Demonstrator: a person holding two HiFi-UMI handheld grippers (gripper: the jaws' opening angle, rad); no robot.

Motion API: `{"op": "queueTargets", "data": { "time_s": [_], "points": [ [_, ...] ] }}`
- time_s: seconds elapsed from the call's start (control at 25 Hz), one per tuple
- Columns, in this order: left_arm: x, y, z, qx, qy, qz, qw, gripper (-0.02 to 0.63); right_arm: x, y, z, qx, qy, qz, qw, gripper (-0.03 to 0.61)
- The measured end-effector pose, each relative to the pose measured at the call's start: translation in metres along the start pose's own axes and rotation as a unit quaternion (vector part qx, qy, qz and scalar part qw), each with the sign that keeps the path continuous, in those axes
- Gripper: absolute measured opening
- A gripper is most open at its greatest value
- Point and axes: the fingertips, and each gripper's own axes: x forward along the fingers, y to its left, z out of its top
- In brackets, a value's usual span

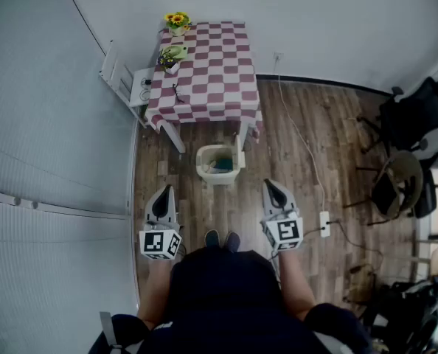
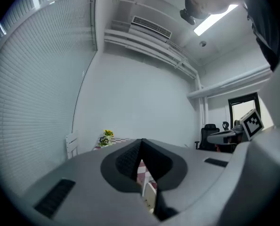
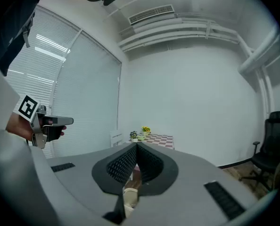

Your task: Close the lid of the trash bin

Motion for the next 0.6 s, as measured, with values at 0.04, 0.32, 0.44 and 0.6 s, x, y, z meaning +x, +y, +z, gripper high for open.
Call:
{"op": "queueTargets", "data": {
  "time_s": [0.04, 0.32, 0.44, 0.6],
  "points": [
    [0.001, -0.001, 0.0, -0.002, 0.001, -0.001, 1.0, 0.007, 0.001, -0.001, 0.0, -0.002, 0.001, 0.0, 1.0, 0.003],
    [0.006, -0.019, 0.006, -0.02, -0.003, -0.033, 0.9993, 0.008, 0.008, -0.01, -0.003, 0.024, 0.001, -0.007, 1.0, 0.003],
    [0.004, -0.019, 0.004, -0.015, 0.0, -0.022, 0.9996, 0.008, 0.007, -0.017, -0.01, 0.025, 0.0, -0.016, 1.0, 0.005],
    [0.001, -0.016, 0.001, -0.011, 0.001, -0.009, 0.9999, 0.008, 0.007, -0.018, -0.01, 0.029, -0.014, -0.007, 0.999, 0.008]
  ]
}}
